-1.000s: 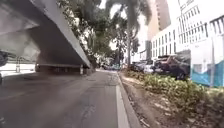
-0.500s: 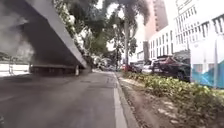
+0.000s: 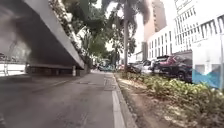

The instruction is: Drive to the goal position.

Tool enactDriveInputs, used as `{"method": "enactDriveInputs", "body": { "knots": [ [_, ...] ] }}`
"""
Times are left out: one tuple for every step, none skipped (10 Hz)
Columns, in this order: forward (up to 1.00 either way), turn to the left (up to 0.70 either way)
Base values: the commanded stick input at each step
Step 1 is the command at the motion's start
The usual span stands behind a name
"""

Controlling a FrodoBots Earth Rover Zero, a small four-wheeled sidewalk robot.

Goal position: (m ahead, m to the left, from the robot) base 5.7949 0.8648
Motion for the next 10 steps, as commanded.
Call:
{"method": "enactDriveInputs", "body": {
  "knots": [
    [0.45, 0.00],
    [0.45, 0.00],
    [0.45, 0.00],
    [0.45, 0.00],
    [0.45, 0.00],
    [0.45, 0.08],
    [0.45, 0.19],
    [0.45, 0.26],
    [0.45, 0.27],
    [0.45, 0.04]
  ]
}}
